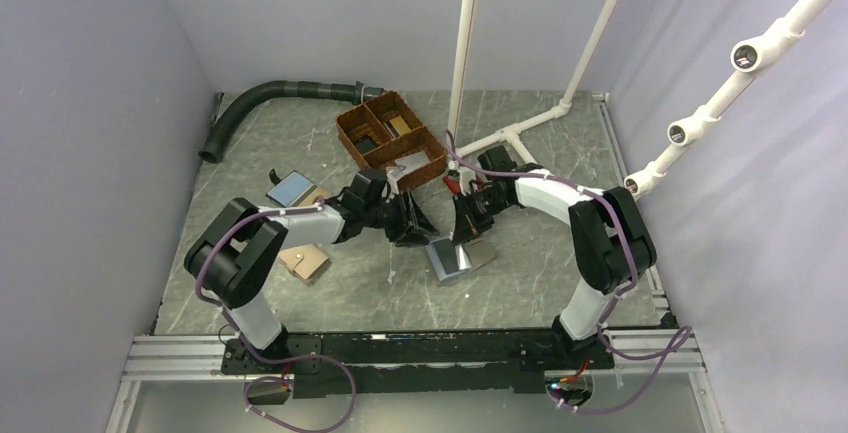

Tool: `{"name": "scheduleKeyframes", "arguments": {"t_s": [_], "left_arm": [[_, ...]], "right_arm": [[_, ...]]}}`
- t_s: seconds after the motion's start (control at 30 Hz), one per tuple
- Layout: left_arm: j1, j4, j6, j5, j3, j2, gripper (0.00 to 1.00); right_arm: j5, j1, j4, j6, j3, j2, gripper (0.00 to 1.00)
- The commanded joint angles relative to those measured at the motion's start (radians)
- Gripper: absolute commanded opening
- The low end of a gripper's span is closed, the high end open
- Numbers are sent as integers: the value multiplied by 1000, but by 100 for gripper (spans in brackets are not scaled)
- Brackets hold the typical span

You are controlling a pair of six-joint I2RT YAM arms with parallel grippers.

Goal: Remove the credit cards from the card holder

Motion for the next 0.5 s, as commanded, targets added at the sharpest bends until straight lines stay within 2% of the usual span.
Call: {"name": "scheduleKeyframes", "arguments": {"t_s": [0.0, 0.1, 0.17, 0.33, 0.47], "left_arm": [[-12, 57, -2, 37, 58, 44, 43], [-20, 52, -4, 51, 92, 100, 27], [-25, 65, -8, 68, 112, 138, 20], [-37, 29, 12, 83, 185, 204, 7], [-53, 25, 12, 106, 236, 265, 4]], "right_arm": [[-32, 3, -20, -53, 19, -35, 12], [4, 3, -15, -61, 11, -50, 16], [28, 3, -19, -66, 14, -61, 16], [97, 3, -6, -71, 2, -94, 18], [105, 0, -10, -88, 4, -122, 31]]}}
